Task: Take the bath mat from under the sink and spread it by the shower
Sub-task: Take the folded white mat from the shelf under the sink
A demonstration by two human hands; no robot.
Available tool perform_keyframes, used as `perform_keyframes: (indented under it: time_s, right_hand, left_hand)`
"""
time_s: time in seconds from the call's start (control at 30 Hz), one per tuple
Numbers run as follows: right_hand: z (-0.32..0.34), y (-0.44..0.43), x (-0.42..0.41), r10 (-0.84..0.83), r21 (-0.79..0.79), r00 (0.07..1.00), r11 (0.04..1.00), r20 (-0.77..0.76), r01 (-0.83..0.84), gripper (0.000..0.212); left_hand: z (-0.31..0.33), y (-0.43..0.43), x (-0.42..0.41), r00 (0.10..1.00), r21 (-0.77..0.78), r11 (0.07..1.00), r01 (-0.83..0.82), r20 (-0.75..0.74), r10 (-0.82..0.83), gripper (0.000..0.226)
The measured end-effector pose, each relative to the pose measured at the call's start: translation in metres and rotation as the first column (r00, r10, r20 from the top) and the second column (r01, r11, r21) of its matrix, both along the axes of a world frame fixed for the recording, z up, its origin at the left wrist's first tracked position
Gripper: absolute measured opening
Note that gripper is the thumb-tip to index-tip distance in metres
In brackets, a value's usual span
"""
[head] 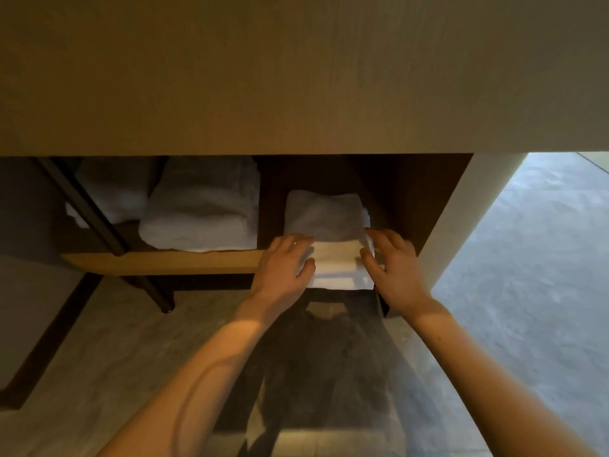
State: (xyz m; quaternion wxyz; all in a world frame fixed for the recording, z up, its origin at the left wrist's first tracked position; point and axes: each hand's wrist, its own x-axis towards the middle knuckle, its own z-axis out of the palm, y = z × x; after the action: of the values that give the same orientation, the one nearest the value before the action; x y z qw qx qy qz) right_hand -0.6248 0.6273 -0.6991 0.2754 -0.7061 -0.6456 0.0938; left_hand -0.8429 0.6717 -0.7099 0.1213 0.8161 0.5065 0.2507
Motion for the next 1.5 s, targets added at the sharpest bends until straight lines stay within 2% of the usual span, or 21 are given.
perform_keyframes:
  time_s: [0.1,0.2,0.33,0.53,0.63,0.73,0.8,0.9,1.13,1.23,1.3,1.37,1.43,1.5]
  right_hand:
    - [-0.025,0.021,-0.004,-0.025,-0.038,0.999,0.999,-0.038,0.023,0.051]
    - [-0.049,0.034,-0.008,-0.057,-0.147,0.987,0.989,-0.153,0.034,0.048]
    - [-0.063,0.038,-0.012,-0.101,-0.175,0.954,0.983,-0.281,0.052,0.046]
    - [-0.069,0.013,-0.004,-0.104,-0.156,0.909,0.987,-0.405,0.044,0.045]
    - [-0.075,-0.005,0.005,-0.050,-0.145,0.843,0.989,-0.536,-0.034,0.042]
    - [-0.077,-0.019,0.007,-0.005,-0.147,0.723,0.980,-0.691,-0.134,0.038]
    - [-0.077,-0.024,0.008,0.008,-0.142,0.667,0.975,-0.745,-0.171,0.037]
    - [-0.080,-0.026,0.012,0.023,-0.139,0.615,0.967,-0.788,-0.215,0.036]
    - [-0.074,-0.029,0.025,-0.034,-0.203,0.575,0.951,-0.817,-0.232,0.025]
    - [-0.060,-0.035,0.027,-0.078,-0.291,0.582,0.914,-0.810,-0.282,0.049]
    - [-0.043,-0.047,0.023,-0.131,-0.347,0.485,0.853,-0.865,-0.389,0.066]
    - [-0.025,-0.065,0.015,-0.198,-0.357,0.373,0.831,-0.906,-0.427,0.069]
    - [-0.001,-0.083,0.003,-0.261,-0.403,0.366,0.824,-0.893,-0.397,0.069]
    - [0.029,-0.098,-0.009,-0.343,-0.462,0.330,0.784,-0.879,-0.415,0.072]
  left_hand:
    - [-0.009,0.015,0.008,0.999,0.039,0.999,-0.022,-0.042,0.024,0.037]
    - [-0.021,0.020,0.014,0.993,-0.030,0.992,-0.119,-0.032,0.118,0.035]
    - [-0.035,0.015,0.020,0.965,-0.210,0.952,-0.222,0.094,0.245,0.037]
    - [-0.049,-0.004,0.019,0.932,-0.243,0.949,-0.203,0.250,0.263,0.038]
    - [-0.060,-0.020,0.011,0.889,-0.268,0.950,-0.160,0.380,0.256,0.042]
    - [-0.065,-0.027,0.003,0.819,-0.442,0.890,-0.113,0.466,0.335,0.060]
    - [-0.064,-0.030,-0.002,0.779,-0.529,0.848,0.021,0.541,0.318,0.069]
    - [-0.066,-0.033,-0.008,0.748,-0.538,0.813,0.221,0.629,0.213,0.077]
    - [-0.054,-0.029,-0.008,0.763,-0.618,0.733,0.284,0.609,0.218,0.064]
    - [-0.036,-0.036,-0.009,0.788,-0.682,0.672,0.288,0.567,0.238,0.065]
    - [-0.019,-0.046,-0.018,0.834,-0.747,0.619,0.243,0.486,0.260,0.064]
    - [0.000,-0.059,-0.029,0.817,-0.753,0.593,0.284,0.514,0.261,0.064]
    - [0.024,-0.073,-0.038,0.805,-0.738,0.596,0.317,0.541,0.242,0.061]
    - [0.055,-0.085,-0.043,0.836,-0.785,0.568,0.247,0.469,0.285,0.060]
